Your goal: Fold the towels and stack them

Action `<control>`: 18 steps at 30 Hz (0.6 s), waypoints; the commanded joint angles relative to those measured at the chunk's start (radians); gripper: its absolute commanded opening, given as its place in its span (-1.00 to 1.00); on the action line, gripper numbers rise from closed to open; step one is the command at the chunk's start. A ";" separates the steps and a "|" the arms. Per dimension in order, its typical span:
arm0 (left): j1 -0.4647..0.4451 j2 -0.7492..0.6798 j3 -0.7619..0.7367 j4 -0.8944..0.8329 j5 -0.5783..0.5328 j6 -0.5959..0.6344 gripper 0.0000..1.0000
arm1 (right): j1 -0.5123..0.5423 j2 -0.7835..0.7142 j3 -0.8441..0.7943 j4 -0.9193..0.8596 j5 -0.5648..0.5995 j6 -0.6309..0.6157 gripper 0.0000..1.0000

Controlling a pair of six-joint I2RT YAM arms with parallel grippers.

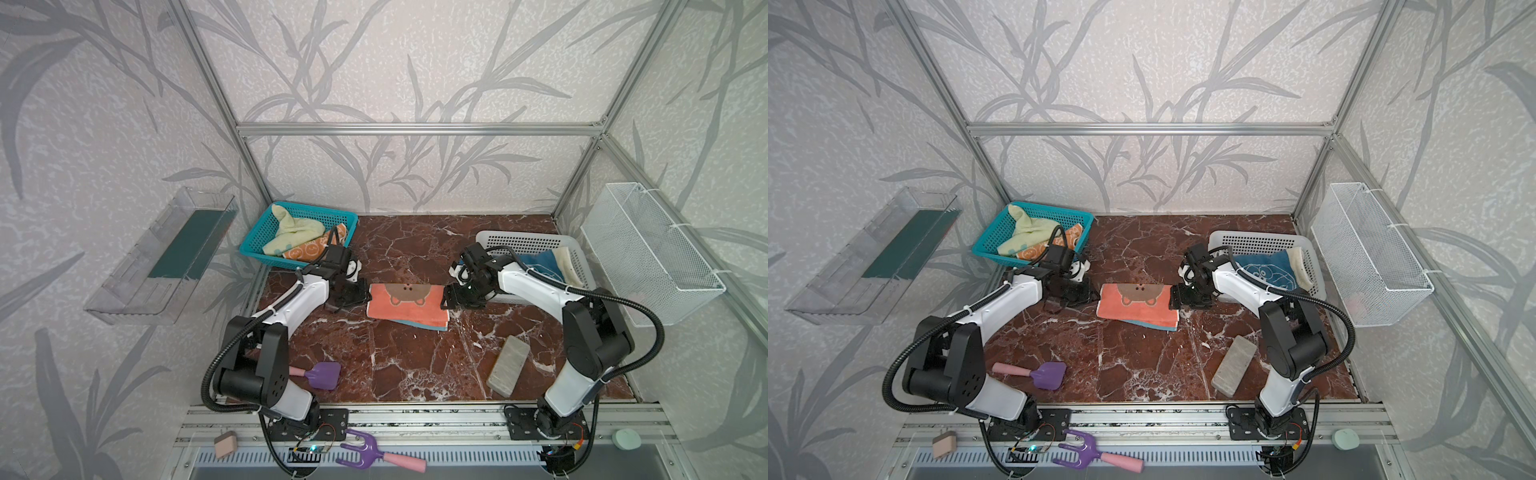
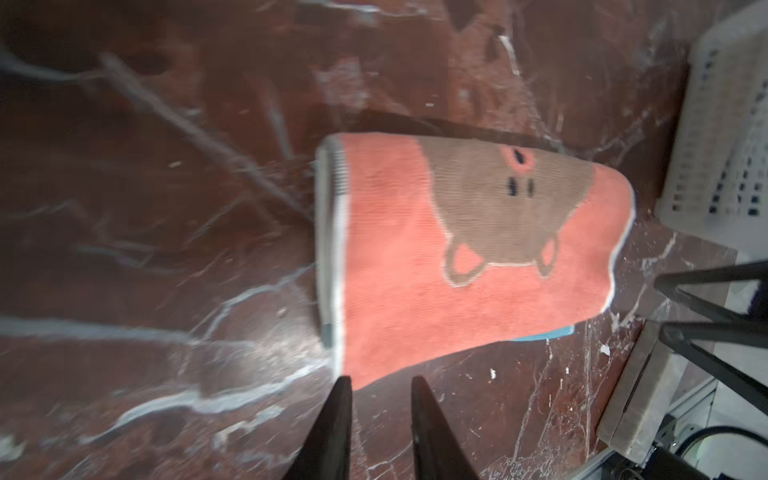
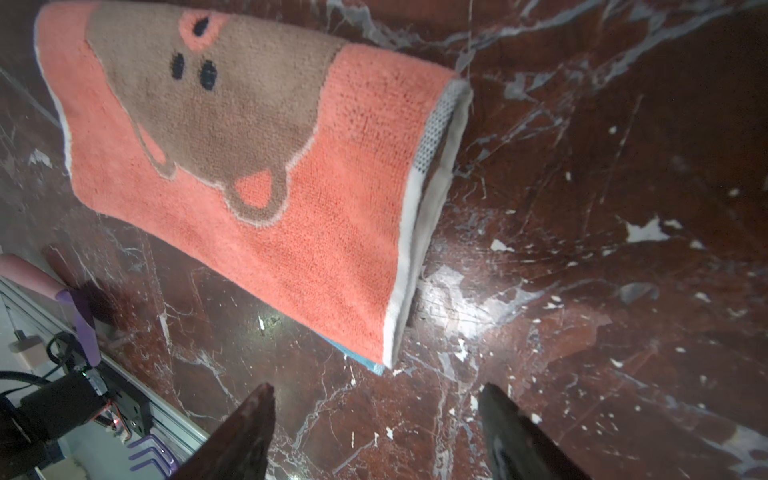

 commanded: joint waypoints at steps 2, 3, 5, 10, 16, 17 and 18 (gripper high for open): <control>-0.143 0.115 0.066 0.130 -0.011 -0.053 -0.48 | 0.016 0.053 -0.019 0.109 0.028 0.115 0.54; -0.167 0.155 0.079 0.161 0.005 -0.072 -0.48 | 0.024 0.064 -0.020 0.128 0.038 0.128 0.55; -0.208 0.228 0.099 0.203 0.025 -0.090 -0.48 | 0.036 0.088 -0.018 0.159 0.064 0.148 0.55; -0.218 0.321 0.041 0.287 0.065 -0.148 -0.49 | 0.079 0.183 0.014 0.189 0.095 0.166 0.55; -0.217 0.326 -0.072 0.376 0.094 -0.201 -0.50 | 0.106 0.288 0.030 0.249 0.015 0.196 0.28; -0.217 0.322 -0.094 0.395 0.100 -0.213 -0.50 | 0.109 0.294 0.036 0.259 0.003 0.199 0.08; -0.217 0.316 -0.112 0.416 0.103 -0.224 -0.51 | 0.112 0.299 0.045 0.265 -0.005 0.199 -0.18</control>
